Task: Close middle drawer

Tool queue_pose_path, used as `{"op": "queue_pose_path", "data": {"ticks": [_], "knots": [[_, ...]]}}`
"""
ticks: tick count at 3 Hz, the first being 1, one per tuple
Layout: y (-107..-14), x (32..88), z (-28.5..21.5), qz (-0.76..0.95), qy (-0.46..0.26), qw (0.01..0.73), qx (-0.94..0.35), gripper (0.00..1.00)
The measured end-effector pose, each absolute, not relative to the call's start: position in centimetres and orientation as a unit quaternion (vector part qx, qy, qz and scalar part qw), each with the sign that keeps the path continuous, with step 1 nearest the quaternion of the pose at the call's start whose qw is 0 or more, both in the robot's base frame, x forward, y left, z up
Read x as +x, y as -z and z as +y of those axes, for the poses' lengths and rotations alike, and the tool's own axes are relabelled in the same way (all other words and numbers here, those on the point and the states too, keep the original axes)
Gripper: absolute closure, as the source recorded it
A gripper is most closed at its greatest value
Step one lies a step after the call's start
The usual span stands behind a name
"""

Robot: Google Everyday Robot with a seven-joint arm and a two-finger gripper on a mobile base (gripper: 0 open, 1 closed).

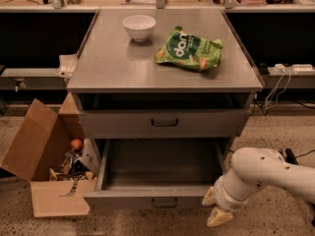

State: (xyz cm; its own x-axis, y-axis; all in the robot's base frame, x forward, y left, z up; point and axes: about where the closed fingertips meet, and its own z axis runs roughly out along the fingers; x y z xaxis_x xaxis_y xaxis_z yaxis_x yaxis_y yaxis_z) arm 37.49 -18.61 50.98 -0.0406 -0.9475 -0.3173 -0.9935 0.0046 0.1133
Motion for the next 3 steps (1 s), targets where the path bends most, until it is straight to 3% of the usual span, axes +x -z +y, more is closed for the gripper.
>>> {"op": "queue_pose_path", "data": {"ticks": [1, 2, 3], "knots": [[-48.9, 37.7, -18.8, 0.706, -0.154, 0.079, -0.687, 0.68], [-45.2, 38.4, -18.8, 0.702, -0.155, 0.089, -0.689, 0.98], [-42.9, 38.9, -18.6, 0.697, -0.158, 0.094, -0.693, 1.0]]}}
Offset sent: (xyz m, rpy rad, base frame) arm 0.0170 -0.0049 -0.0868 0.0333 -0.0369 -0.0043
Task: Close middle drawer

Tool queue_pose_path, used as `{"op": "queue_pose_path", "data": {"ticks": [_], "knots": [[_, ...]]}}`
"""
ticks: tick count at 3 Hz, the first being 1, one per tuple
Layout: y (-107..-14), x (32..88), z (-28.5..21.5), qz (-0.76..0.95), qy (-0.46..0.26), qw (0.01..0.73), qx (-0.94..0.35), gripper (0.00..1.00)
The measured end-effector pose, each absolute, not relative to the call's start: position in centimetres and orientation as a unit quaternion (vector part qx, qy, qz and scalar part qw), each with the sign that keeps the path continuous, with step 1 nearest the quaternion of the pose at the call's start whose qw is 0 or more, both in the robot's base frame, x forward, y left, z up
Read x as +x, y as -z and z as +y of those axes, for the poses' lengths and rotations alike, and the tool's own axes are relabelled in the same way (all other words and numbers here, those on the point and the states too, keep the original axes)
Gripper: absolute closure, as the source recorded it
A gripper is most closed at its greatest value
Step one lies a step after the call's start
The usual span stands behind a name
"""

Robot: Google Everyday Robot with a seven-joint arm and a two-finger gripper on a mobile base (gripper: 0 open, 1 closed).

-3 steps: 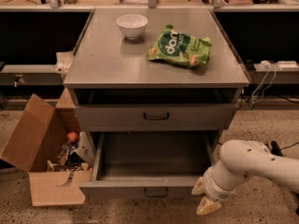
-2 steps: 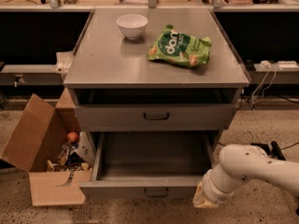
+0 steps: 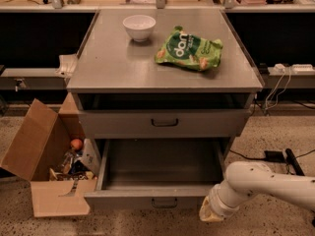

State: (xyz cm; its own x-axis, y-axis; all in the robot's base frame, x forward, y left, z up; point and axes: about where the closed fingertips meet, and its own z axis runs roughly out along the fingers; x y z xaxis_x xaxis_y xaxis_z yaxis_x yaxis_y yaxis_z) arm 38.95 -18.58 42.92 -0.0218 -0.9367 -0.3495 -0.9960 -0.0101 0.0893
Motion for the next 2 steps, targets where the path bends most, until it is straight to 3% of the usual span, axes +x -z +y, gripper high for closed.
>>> {"op": "queue_pose_path", "data": {"ticks": [2], "knots": [[-39.6, 42.2, -17.8, 0.701, -0.149, 0.11, -0.689, 1.0]]}}
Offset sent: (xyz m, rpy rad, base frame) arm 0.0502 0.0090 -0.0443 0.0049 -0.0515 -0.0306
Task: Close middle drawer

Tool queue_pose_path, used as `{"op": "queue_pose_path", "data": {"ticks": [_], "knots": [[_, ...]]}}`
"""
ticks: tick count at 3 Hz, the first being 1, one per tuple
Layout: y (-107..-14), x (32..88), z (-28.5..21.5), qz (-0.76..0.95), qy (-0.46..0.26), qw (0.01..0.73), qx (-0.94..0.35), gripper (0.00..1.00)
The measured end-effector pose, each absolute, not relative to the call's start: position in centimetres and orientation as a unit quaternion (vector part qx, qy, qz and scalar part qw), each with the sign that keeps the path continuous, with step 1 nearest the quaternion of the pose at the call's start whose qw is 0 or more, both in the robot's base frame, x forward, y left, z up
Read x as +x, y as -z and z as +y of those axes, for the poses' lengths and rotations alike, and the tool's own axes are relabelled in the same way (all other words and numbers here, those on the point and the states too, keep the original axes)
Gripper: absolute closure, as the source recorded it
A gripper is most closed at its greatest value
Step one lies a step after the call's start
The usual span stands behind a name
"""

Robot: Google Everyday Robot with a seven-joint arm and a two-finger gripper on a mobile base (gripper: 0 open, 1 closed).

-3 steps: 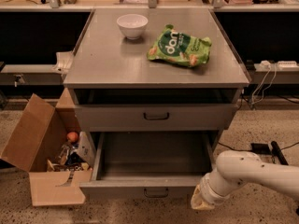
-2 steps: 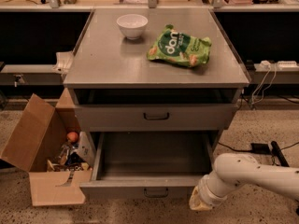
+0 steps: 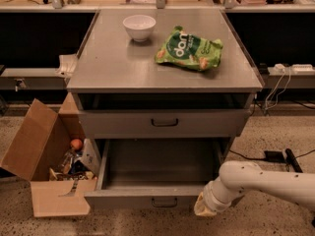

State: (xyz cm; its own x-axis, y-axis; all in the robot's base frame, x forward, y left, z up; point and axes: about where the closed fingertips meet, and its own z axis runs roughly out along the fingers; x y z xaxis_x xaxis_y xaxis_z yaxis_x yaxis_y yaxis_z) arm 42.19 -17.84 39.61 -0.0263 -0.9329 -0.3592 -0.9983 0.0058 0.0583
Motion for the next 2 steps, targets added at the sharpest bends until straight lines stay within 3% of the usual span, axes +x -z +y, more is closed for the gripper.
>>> {"op": "queue_pose_path", "data": {"ticks": [1, 2], "knots": [[-39.56, 42.13, -17.84, 0.701, -0.149, 0.11, -0.689, 1.0], [-39.17, 42.56, -18.05, 0.708, -0.146, 0.112, -0.682, 0.74]]}}
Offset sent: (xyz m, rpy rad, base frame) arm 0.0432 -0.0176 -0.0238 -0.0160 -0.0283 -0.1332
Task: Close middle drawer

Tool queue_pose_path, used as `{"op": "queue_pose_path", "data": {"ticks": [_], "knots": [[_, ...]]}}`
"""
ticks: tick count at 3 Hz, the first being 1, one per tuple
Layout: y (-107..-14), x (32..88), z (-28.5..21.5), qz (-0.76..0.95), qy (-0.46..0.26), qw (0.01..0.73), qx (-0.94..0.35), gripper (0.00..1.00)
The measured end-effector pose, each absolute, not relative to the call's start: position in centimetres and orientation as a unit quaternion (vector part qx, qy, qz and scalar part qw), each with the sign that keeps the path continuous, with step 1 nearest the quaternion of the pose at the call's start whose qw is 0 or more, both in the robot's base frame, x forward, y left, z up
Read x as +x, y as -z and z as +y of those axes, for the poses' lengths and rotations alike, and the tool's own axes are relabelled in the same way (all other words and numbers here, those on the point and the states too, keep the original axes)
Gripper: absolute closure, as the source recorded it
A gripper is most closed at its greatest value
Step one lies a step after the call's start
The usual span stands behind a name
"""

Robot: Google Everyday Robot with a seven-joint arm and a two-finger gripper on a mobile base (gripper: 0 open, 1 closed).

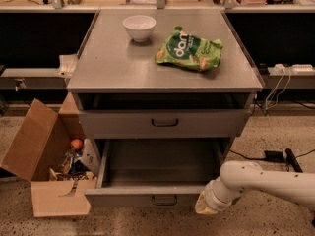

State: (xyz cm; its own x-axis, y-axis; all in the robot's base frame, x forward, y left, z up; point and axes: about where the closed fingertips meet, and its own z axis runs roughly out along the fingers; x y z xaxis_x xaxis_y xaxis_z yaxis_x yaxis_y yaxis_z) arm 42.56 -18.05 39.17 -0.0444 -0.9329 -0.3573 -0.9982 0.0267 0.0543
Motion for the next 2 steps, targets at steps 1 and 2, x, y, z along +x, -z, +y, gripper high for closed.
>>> {"op": "queue_pose_path", "data": {"ticks": [1, 2], "knots": [[-39.17, 42.56, -18.05, 0.708, -0.146, 0.112, -0.682, 0.5], [-39.17, 42.56, -18.05, 0.708, -0.146, 0.112, -0.682, 0.28]]}}
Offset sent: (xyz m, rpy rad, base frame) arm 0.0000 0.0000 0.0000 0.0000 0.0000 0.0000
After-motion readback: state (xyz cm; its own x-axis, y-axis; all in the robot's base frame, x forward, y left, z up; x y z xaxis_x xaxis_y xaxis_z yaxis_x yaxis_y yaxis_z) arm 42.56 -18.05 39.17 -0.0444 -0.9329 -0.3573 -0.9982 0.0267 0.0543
